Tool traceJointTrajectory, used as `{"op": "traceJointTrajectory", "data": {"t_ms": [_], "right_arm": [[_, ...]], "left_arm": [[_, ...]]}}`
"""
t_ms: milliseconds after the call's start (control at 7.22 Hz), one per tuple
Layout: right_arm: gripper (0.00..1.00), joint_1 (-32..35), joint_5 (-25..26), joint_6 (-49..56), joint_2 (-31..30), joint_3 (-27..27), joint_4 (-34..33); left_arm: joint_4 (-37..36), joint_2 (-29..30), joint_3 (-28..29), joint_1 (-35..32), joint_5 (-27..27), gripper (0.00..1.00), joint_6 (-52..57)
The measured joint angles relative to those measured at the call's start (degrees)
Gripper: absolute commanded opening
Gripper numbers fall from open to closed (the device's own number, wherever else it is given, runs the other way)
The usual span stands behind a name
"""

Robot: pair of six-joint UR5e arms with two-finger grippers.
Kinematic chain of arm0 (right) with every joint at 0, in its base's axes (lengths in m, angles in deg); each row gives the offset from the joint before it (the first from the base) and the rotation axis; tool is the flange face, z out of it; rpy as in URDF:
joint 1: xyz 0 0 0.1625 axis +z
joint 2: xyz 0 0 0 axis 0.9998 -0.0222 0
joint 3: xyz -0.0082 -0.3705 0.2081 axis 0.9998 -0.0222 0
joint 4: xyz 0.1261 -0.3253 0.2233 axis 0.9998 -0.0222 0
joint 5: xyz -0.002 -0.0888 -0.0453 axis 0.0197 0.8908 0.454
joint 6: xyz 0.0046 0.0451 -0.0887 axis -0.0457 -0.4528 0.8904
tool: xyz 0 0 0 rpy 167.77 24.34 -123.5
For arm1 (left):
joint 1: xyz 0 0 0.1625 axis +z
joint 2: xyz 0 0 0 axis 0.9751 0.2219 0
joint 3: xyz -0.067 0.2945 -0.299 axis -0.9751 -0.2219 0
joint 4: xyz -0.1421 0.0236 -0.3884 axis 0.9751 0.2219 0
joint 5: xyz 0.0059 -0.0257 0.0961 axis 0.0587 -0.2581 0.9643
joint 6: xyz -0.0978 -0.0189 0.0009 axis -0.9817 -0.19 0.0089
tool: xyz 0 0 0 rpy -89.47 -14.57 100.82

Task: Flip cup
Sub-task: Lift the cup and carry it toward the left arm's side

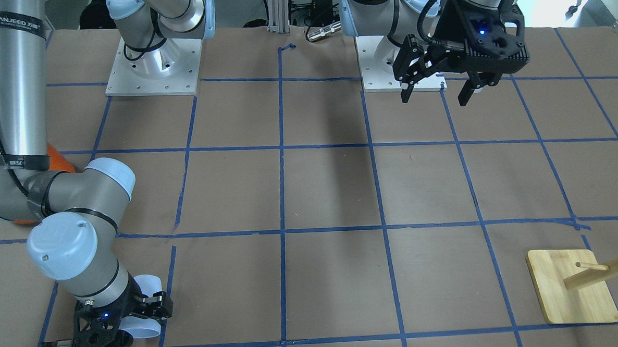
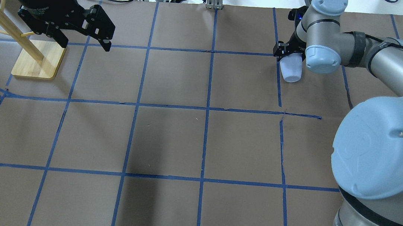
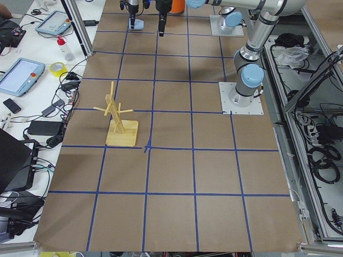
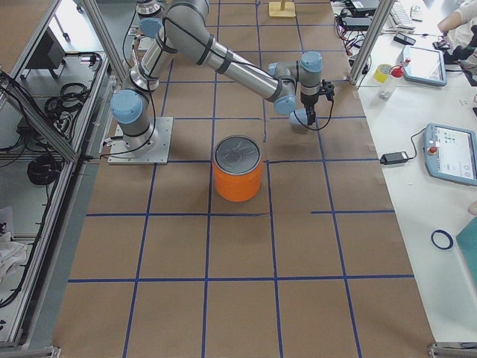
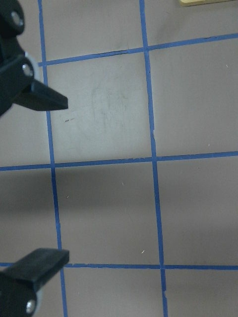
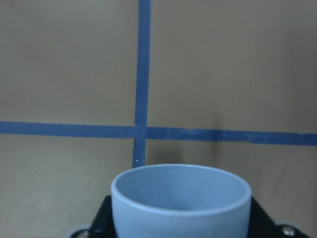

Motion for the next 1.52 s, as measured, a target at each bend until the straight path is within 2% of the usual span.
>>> {"op": "traceJointTrajectory", "data": {"t_ms": [277,415,692,969,1523], "right_arm": [[0.07,3.68,0.06,3.67,-1.62,0.37,0.33],[0.0,5.56,-0.74,7.86,-2.13,0.41,0.28],[0.0,10.17,-3.85,14.34,-2.87,0.46,0.06],[0.0,15.3,-3.91,20.01,-3.16,0.47,-0.54],[0.0,22.94,-5.69,40.35,-3.46,0.66,-0.54]], "left_arm": [[0.0,0.02,0.01,-0.03,-0.07,1.0,-0.05],[0.0,0.04,0.0,-0.03,-0.07,1.0,-0.09],[0.0,0.03,-0.05,-0.03,-0.08,1.0,-0.12],[0.0,0.03,-0.1,-0.03,-0.09,1.0,-0.12],[0.0,0.0,-0.04,-0.01,-0.08,1.0,-0.12]]}}
